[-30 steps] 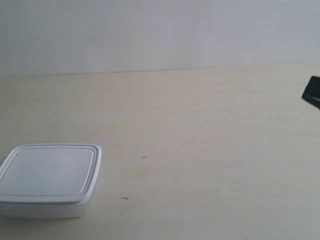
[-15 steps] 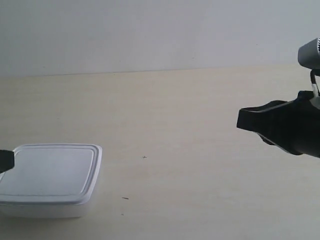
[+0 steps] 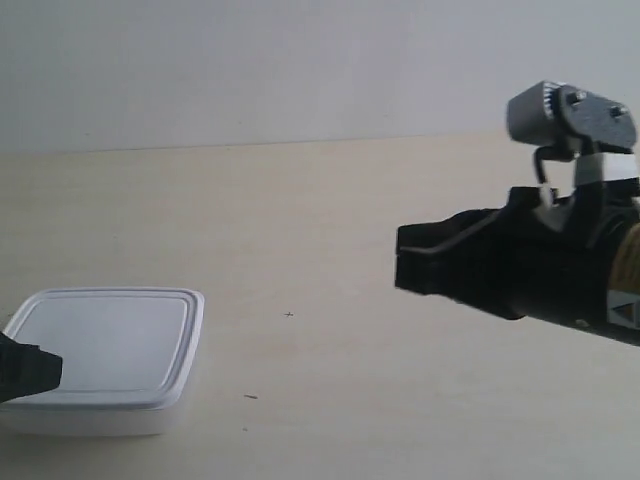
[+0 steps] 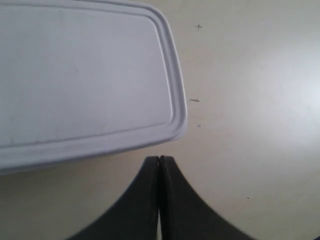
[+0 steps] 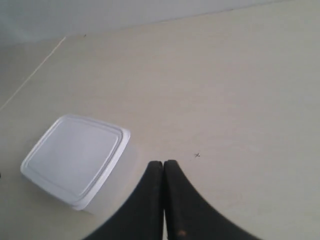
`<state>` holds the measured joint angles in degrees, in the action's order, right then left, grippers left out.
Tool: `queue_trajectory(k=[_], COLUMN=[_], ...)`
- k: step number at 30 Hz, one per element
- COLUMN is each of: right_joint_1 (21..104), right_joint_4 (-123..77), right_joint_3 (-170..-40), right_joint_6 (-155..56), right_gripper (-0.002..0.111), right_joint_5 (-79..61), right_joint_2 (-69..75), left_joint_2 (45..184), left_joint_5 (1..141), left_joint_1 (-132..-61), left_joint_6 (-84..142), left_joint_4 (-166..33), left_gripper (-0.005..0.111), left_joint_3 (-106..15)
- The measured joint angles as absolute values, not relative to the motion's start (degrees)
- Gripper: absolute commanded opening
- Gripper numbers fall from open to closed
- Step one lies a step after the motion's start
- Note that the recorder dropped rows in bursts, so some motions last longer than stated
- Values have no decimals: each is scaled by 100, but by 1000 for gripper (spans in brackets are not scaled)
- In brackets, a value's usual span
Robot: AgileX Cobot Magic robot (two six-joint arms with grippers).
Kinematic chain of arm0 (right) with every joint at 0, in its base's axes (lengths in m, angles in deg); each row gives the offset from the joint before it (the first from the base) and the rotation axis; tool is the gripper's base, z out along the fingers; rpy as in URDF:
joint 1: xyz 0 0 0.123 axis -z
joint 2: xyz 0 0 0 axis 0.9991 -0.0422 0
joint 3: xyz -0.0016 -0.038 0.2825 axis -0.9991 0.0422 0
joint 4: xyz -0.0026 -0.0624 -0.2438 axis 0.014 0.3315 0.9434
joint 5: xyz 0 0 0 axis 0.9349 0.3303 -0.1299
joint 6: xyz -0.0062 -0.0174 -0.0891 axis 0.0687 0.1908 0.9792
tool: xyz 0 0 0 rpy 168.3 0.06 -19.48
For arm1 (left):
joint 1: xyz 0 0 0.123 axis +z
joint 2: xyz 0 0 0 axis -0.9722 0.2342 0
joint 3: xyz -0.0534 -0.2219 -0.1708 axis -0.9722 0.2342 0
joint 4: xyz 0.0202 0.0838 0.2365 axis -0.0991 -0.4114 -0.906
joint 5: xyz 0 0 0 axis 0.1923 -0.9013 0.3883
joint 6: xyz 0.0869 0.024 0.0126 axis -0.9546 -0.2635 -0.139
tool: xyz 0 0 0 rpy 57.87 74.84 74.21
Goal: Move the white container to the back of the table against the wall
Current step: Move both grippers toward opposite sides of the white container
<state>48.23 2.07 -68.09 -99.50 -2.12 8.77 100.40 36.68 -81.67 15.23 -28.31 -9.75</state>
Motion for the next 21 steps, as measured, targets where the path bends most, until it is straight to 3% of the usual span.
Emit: queue_trajectory(k=[14,21], right_joint_1=[3823,3784], right_joint_4=[561,2056], right_joint_3=[-7314,-7393], right_joint_6=[-10108,-11277], right_gripper=[0,0], right_joint_5=[-169,925], right_joint_2=[-632,-1205], left_joint_2=[10210,10210], left_joint_5=[2994,2957], left_joint_1=[-8171,-8171], left_joint_6=[2003,2666], left_joint_4=[-3624,-4755], left_gripper=[0,0], left_joint_3=[-975,-975])
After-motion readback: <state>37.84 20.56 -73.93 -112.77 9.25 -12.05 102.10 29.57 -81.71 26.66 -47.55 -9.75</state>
